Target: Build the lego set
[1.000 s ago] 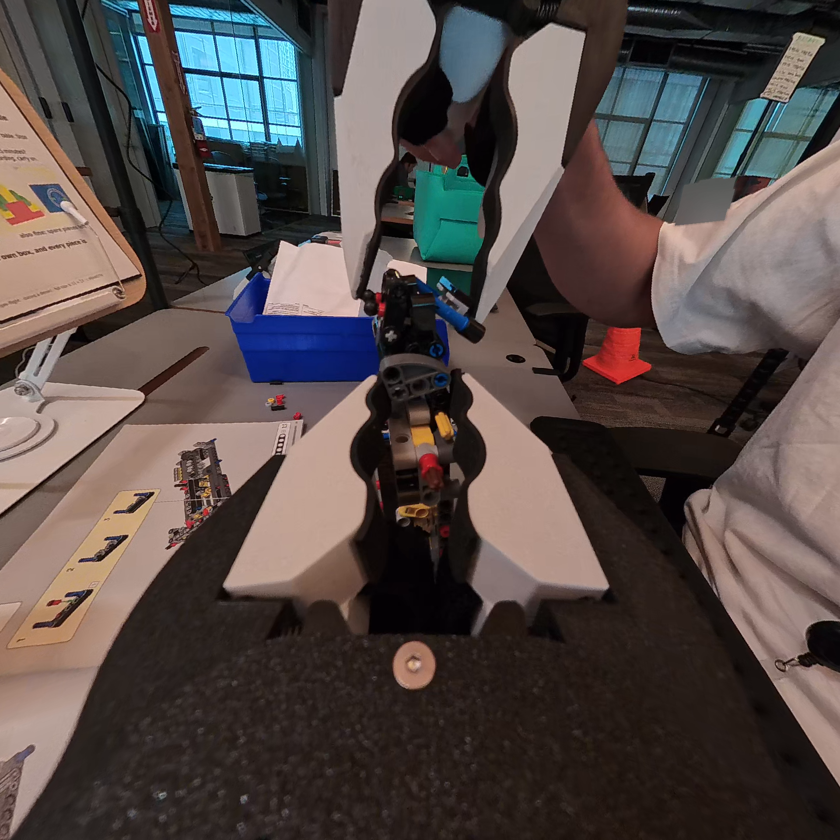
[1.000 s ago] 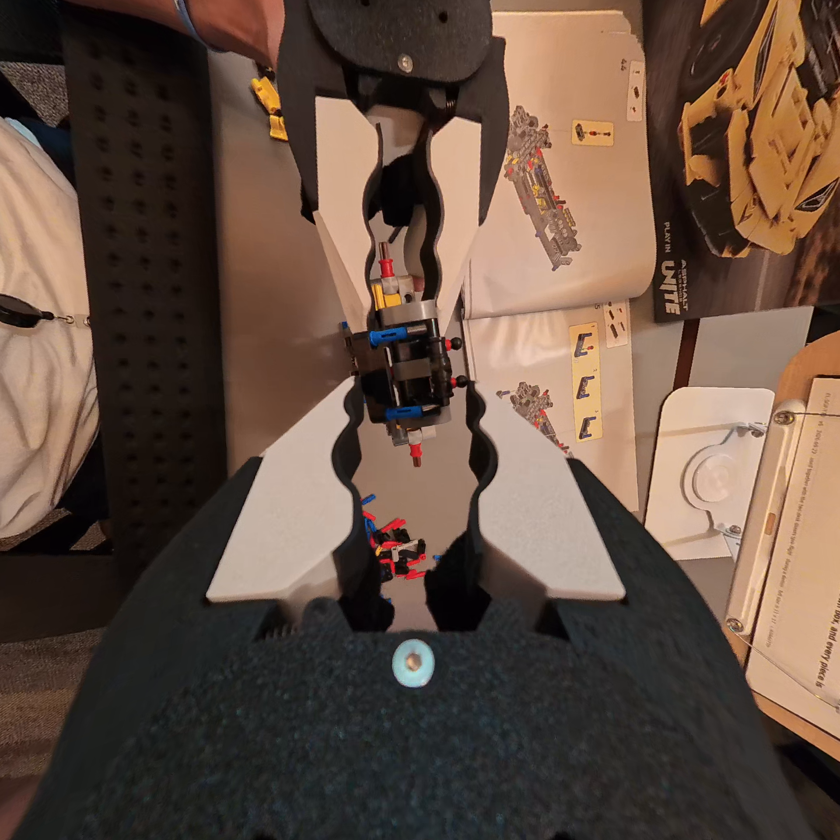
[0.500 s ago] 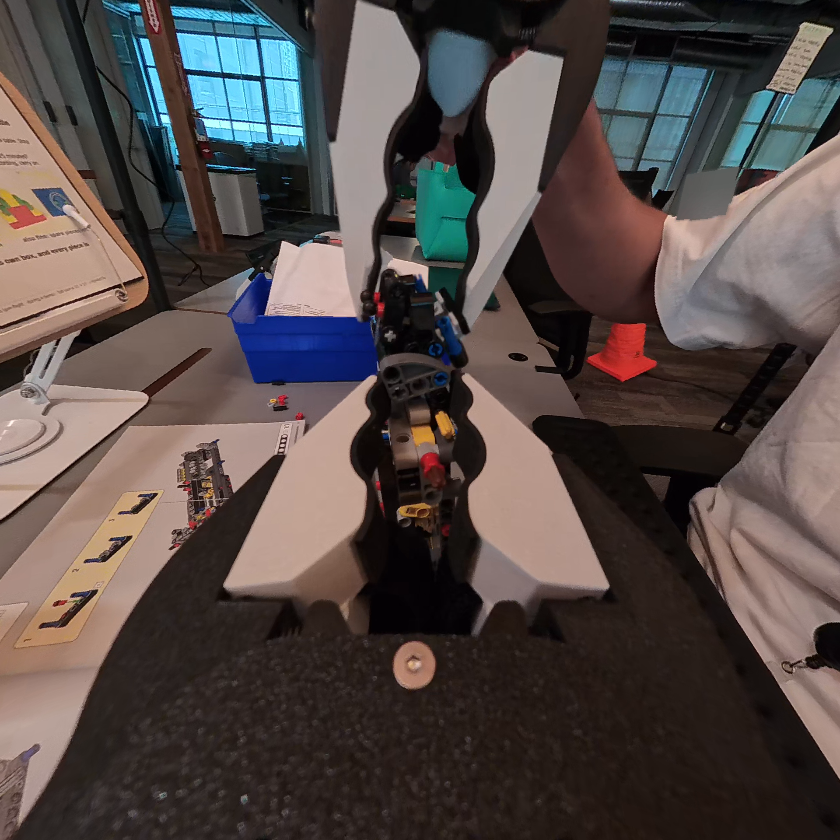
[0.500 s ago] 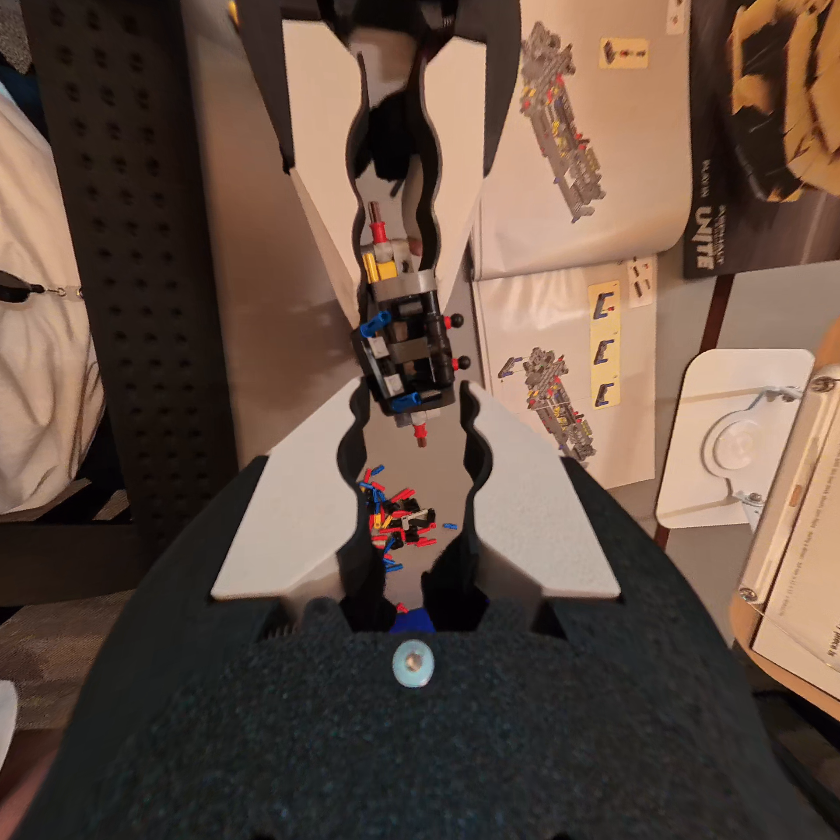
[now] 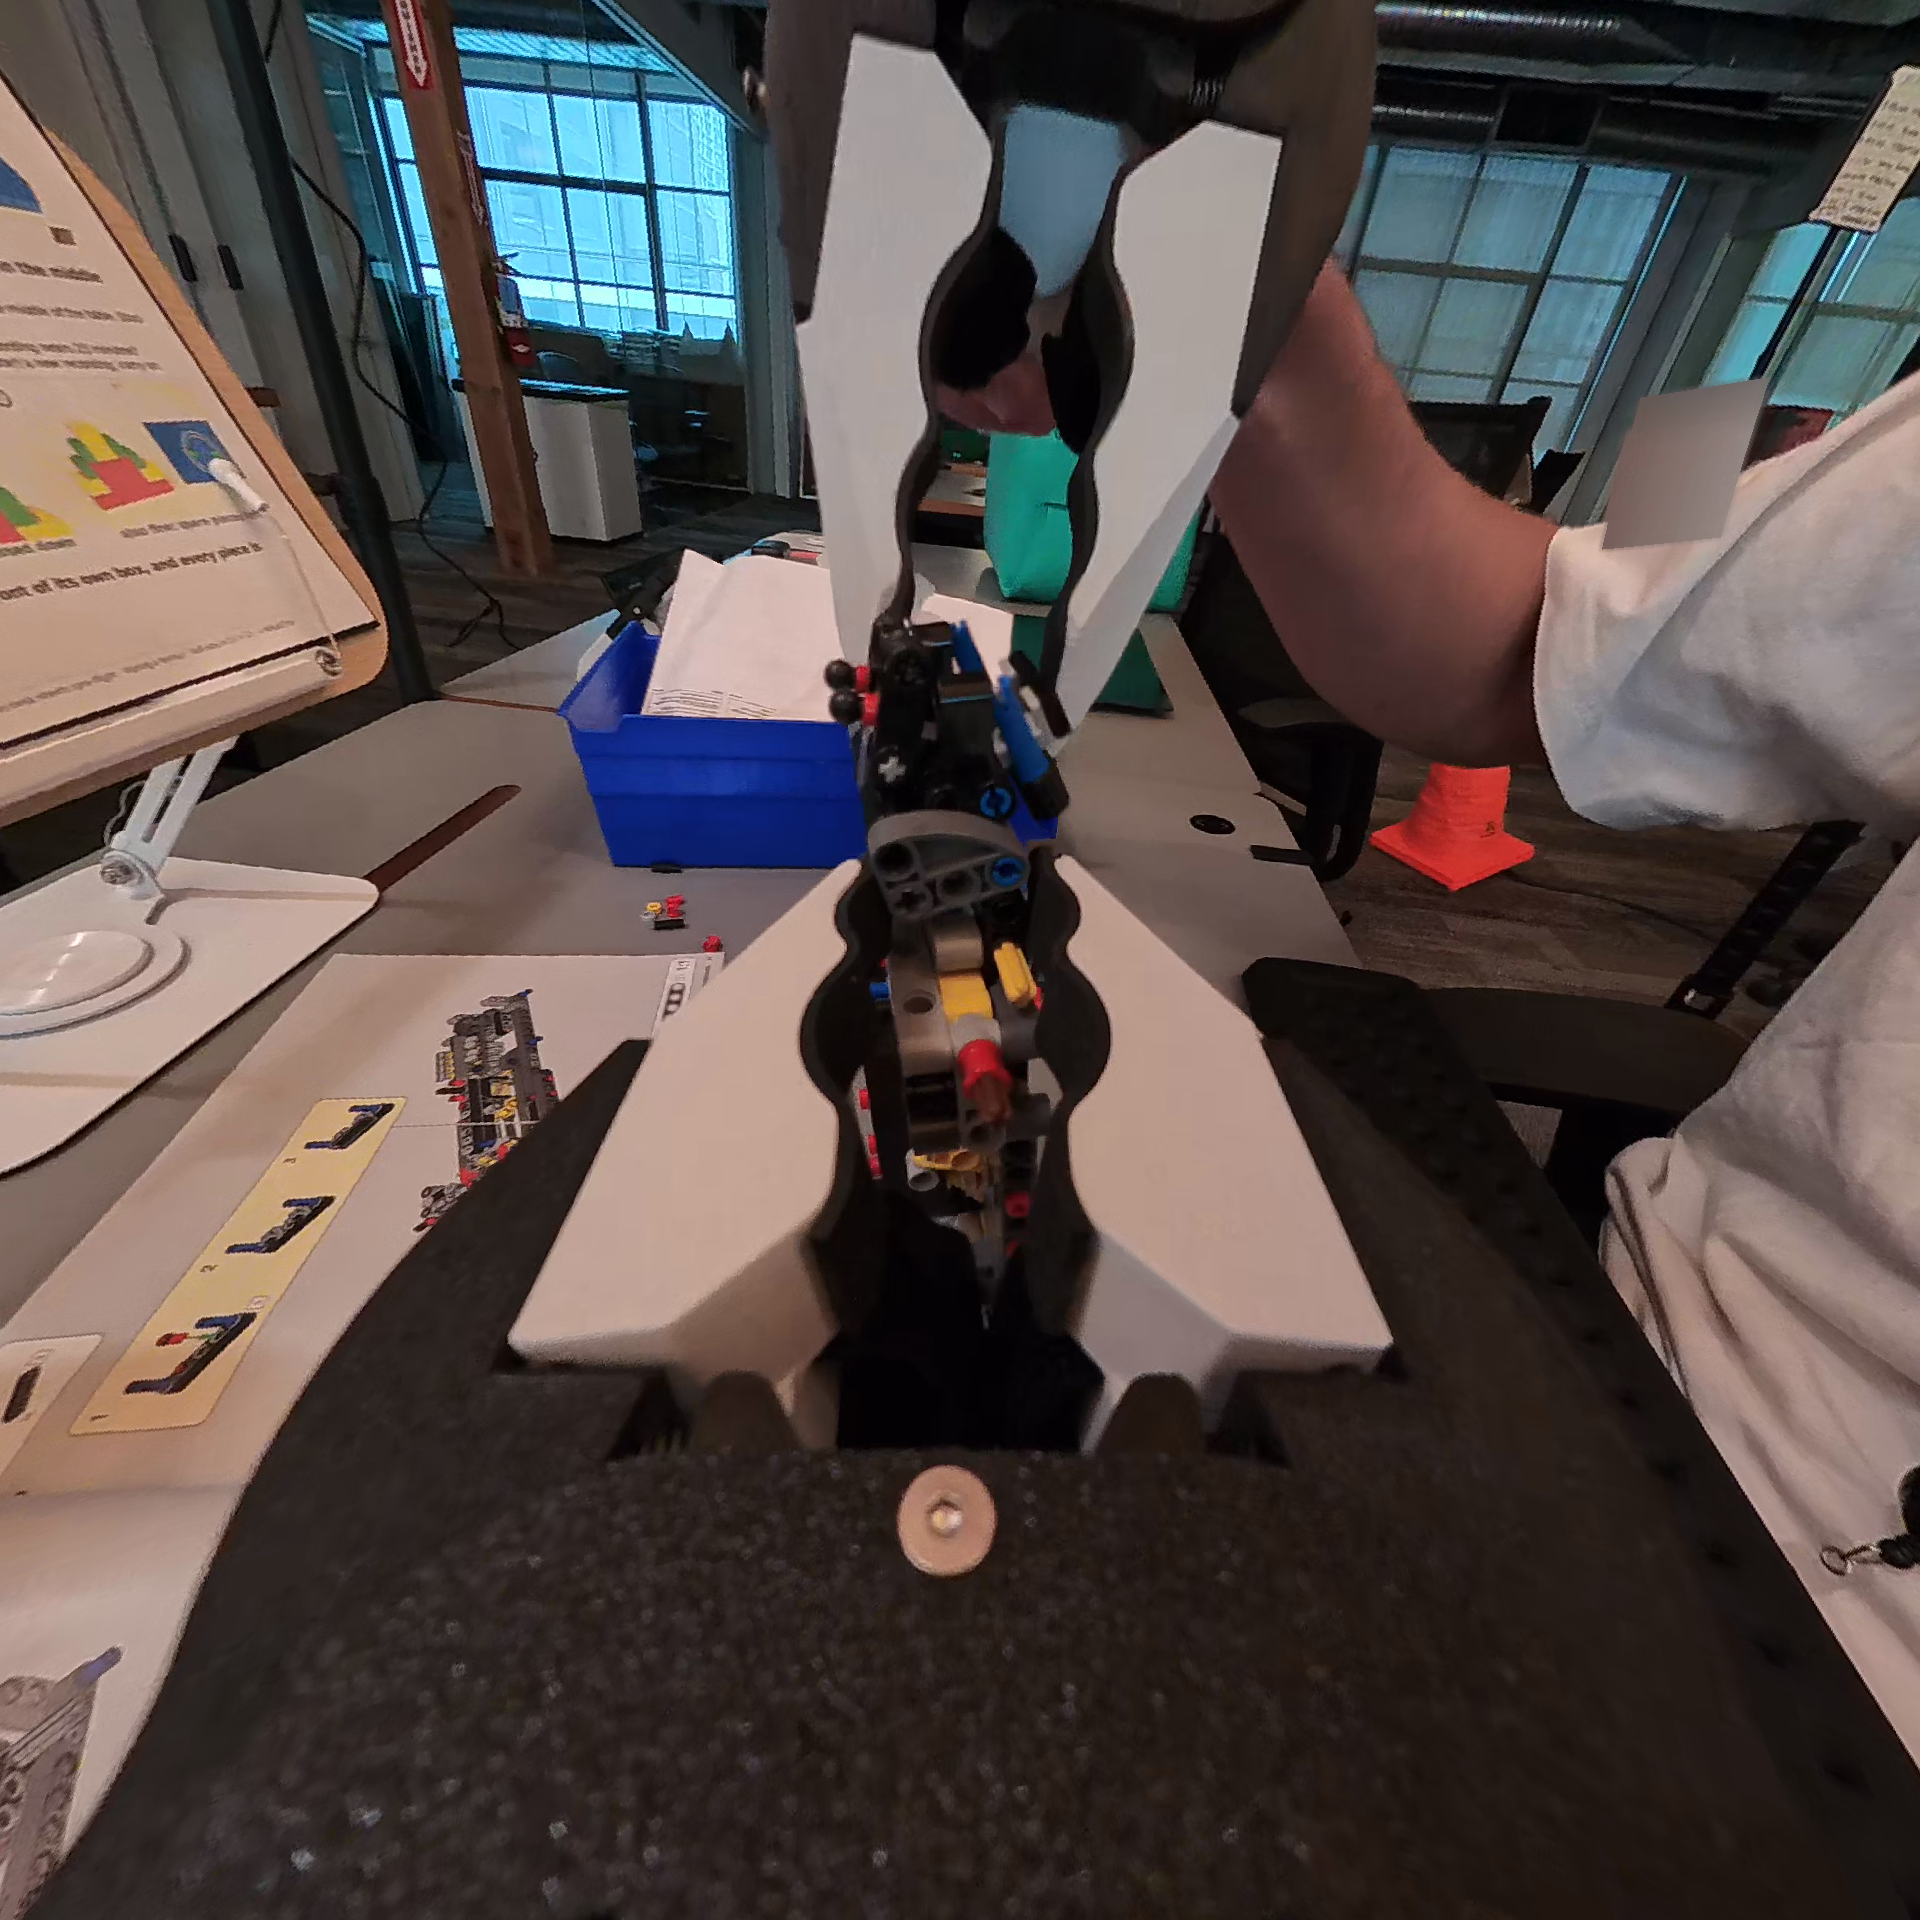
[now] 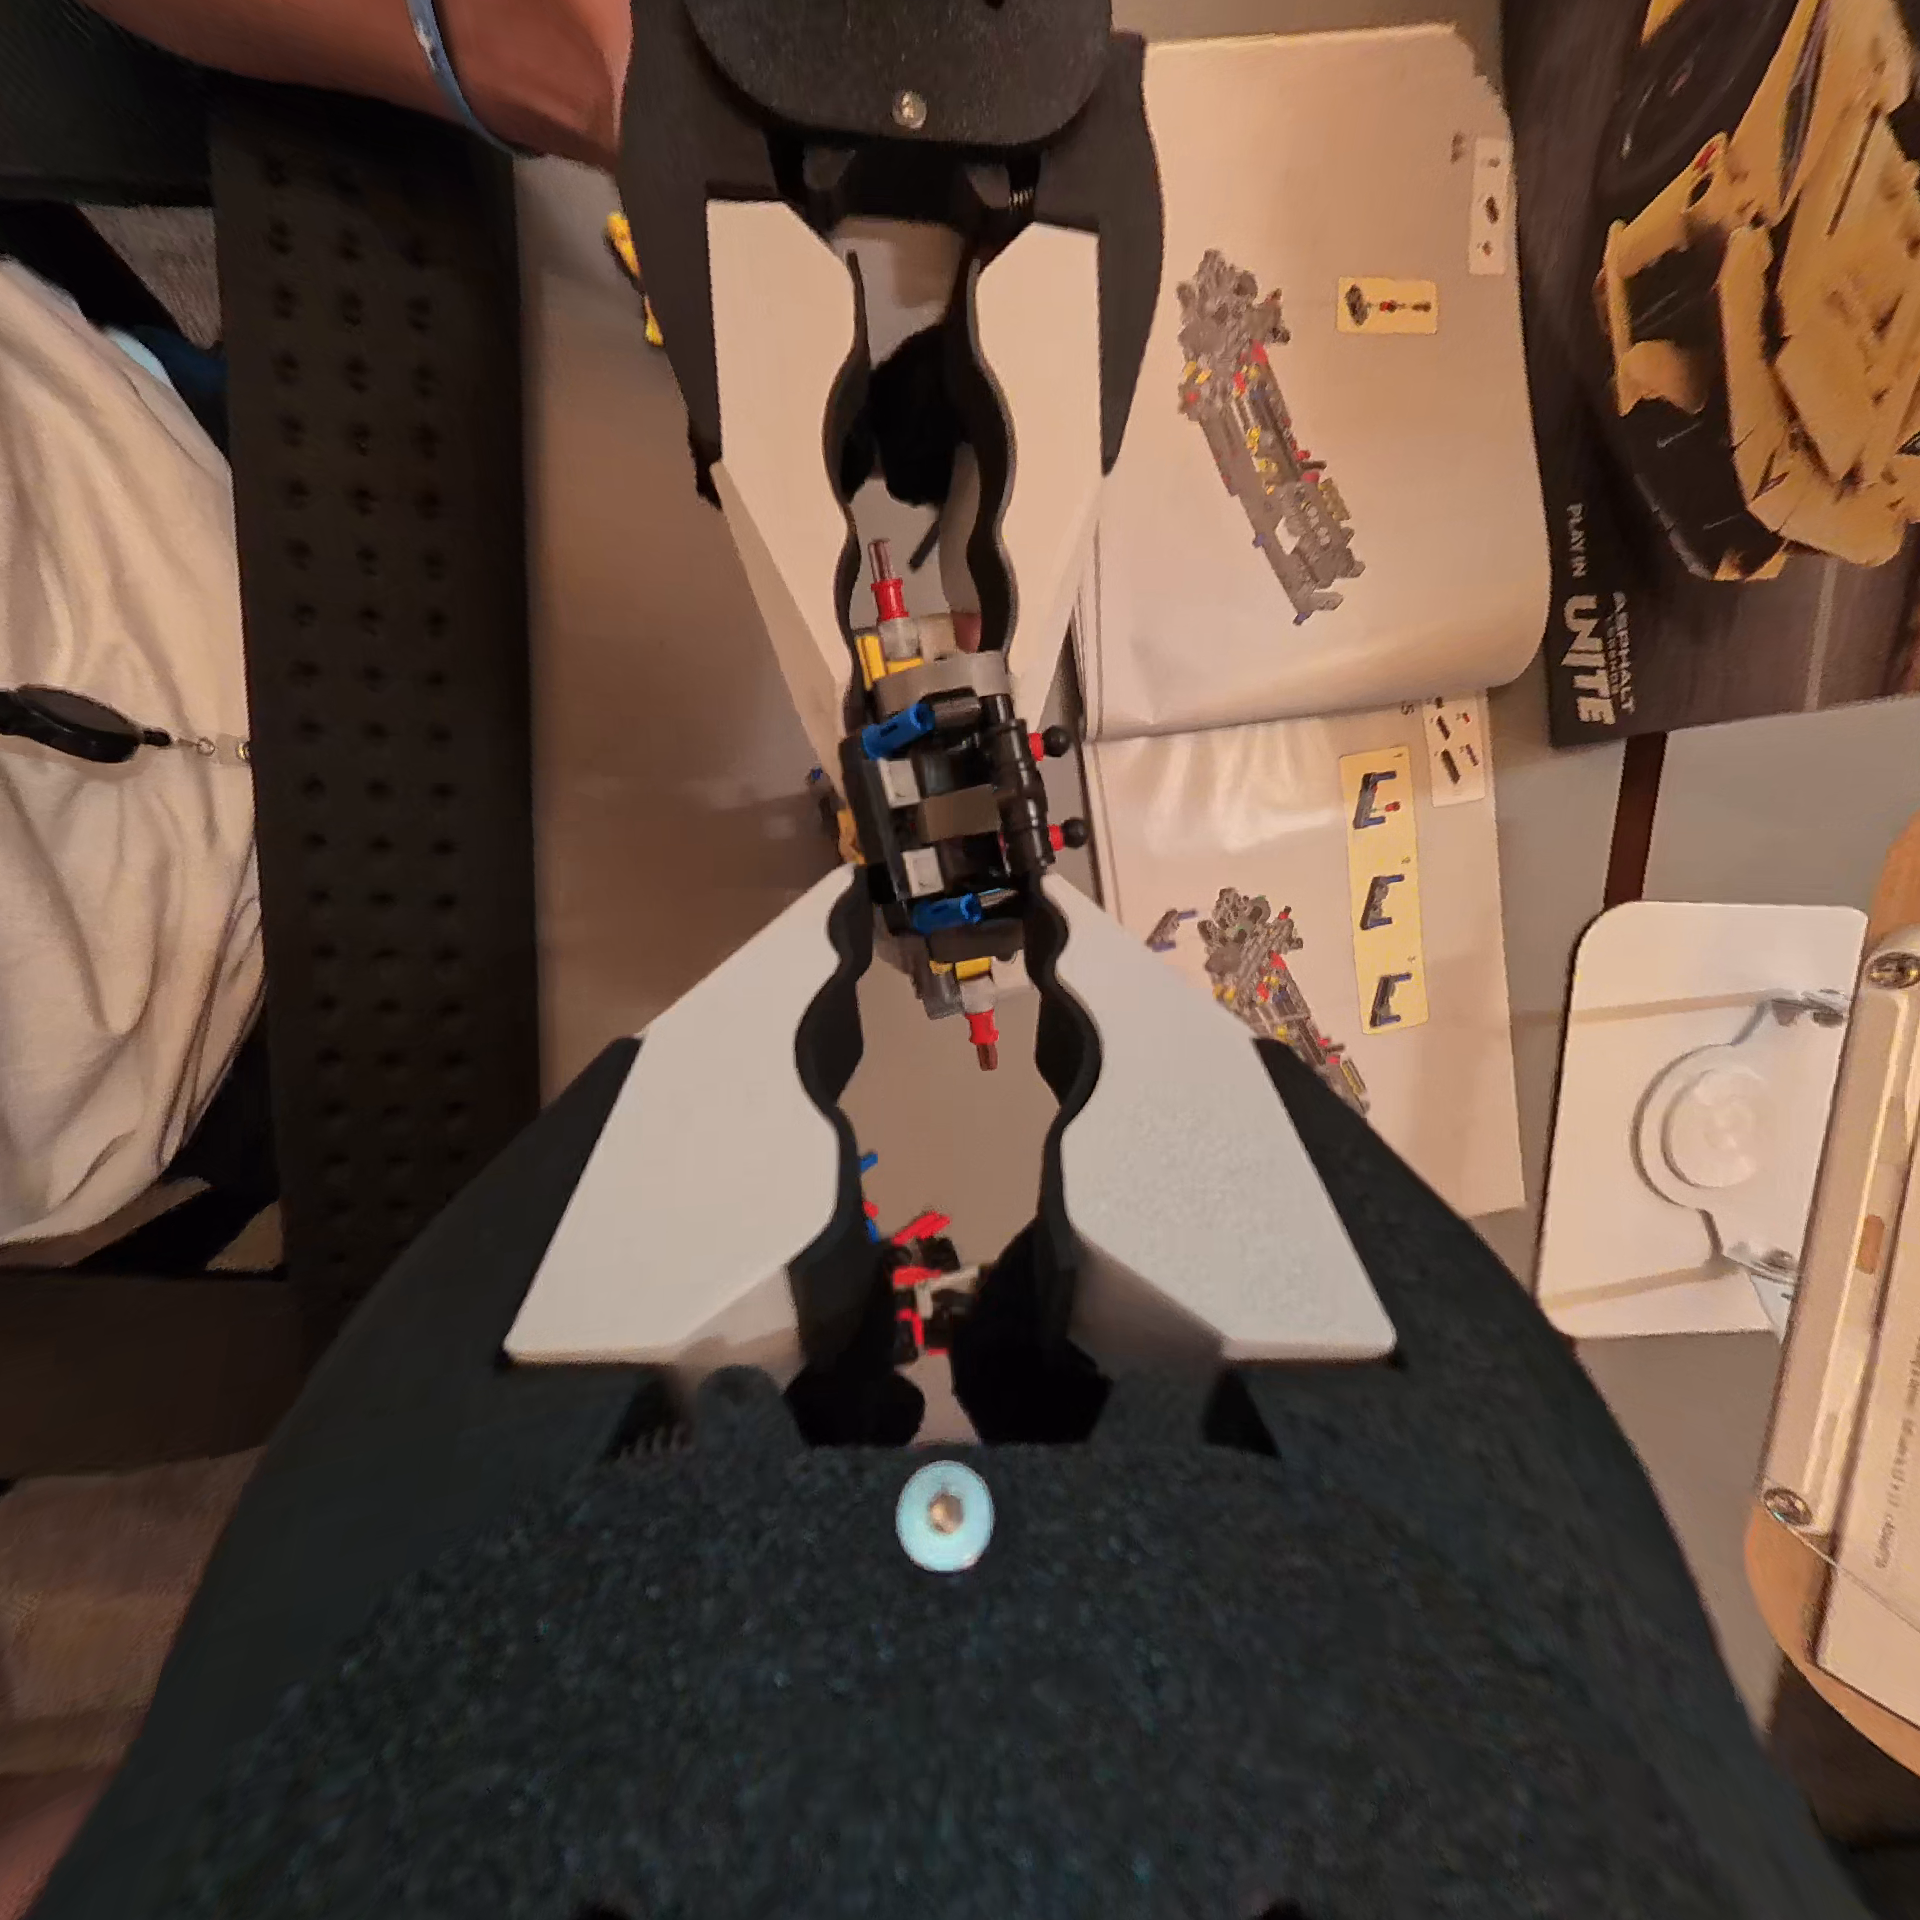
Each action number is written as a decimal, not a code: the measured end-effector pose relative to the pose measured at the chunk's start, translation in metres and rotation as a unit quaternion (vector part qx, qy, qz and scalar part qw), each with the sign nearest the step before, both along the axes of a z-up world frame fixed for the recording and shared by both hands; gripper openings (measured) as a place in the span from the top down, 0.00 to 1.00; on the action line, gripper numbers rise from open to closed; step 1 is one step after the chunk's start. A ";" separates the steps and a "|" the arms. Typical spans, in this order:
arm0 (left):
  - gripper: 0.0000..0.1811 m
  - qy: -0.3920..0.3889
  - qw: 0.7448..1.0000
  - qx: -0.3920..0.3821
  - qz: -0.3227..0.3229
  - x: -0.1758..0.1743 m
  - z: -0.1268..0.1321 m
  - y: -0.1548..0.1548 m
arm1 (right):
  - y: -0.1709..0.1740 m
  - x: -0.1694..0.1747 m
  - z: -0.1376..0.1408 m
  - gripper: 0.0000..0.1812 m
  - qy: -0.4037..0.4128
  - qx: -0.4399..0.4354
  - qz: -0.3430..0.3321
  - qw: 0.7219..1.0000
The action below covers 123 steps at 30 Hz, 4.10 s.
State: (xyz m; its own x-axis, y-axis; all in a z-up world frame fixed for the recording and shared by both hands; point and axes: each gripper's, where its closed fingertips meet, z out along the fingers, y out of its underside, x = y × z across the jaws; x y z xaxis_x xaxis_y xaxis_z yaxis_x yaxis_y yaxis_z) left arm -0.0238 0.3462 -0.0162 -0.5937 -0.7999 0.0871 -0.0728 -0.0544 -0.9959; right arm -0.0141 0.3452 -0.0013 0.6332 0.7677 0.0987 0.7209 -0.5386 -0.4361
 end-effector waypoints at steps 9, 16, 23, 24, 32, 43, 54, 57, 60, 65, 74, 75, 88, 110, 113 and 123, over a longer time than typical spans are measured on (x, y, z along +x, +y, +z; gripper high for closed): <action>0.77 0.007 1.000 -0.026 -0.006 0.001 0.002 -0.003 | 0.004 0.004 -0.001 0.85 0.043 0.018 -0.029 0.998; 0.85 0.021 0.996 -0.085 -0.007 0.003 0.006 0.000 | 0.003 0.003 -0.001 0.85 0.026 0.033 -0.029 0.999; 0.71 0.028 0.994 -0.099 -0.022 0.000 0.010 -0.009 | 0.004 0.006 -0.001 0.84 0.030 0.038 -0.038 0.998; 0.72 0.028 0.994 -0.103 -0.019 0.000 0.012 -0.009 | 0.003 0.005 -0.001 0.85 0.031 0.038 -0.037 0.998; 0.83 0.032 0.993 -0.117 0.003 0.005 0.010 0.001 | 0.006 0.004 -0.003 0.82 -0.002 0.063 -0.027 0.998; 0.84 0.040 0.990 -0.138 0.009 0.008 0.009 0.004 | -0.005 0.006 0.017 0.77 -0.124 0.314 -0.086 0.937; 0.84 0.014 0.988 -0.155 -0.018 0.001 0.012 -0.001 | -0.020 -0.020 0.006 0.86 0.335 0.505 -0.277 0.746; 0.84 0.007 0.988 -0.153 -0.029 -0.002 0.012 -0.004 | -0.022 -0.005 0.009 0.88 0.367 0.524 -0.293 0.710; 0.84 0.002 0.988 -0.150 -0.032 -0.004 0.012 -0.005 | -0.018 -0.010 0.012 0.88 0.371 0.524 -0.269 0.718; 0.84 0.000 0.986 -0.161 -0.043 -0.004 0.012 -0.006 | -0.017 -0.015 0.021 0.90 0.386 0.554 -0.231 0.700; 0.84 0.002 0.983 -0.170 -0.073 -0.009 0.013 -0.014 | -0.019 -0.020 0.022 0.87 0.517 0.501 -0.170 0.673; 0.84 0.002 0.983 -0.170 -0.074 -0.009 0.013 -0.014 | -0.019 -0.020 0.022 0.87 0.501 0.514 -0.168 0.676; 0.85 0.001 0.992 -0.121 -0.037 -0.006 0.010 -0.016 | -0.015 -0.034 0.027 0.90 0.505 0.504 -0.166 0.681; 0.87 -0.070 0.956 0.187 0.215 -0.006 0.003 -0.030 | -0.069 -0.023 0.011 0.93 0.715 0.224 -0.373 0.547; 0.87 -0.087 0.946 0.221 0.221 -0.005 0.001 -0.046 | -0.078 -0.022 0.004 0.93 0.777 0.157 -0.381 0.476; 0.87 -0.128 0.928 0.267 0.224 -0.004 -0.008 -0.064 | -0.088 -0.016 -0.010 0.93 0.825 0.122 -0.371 0.409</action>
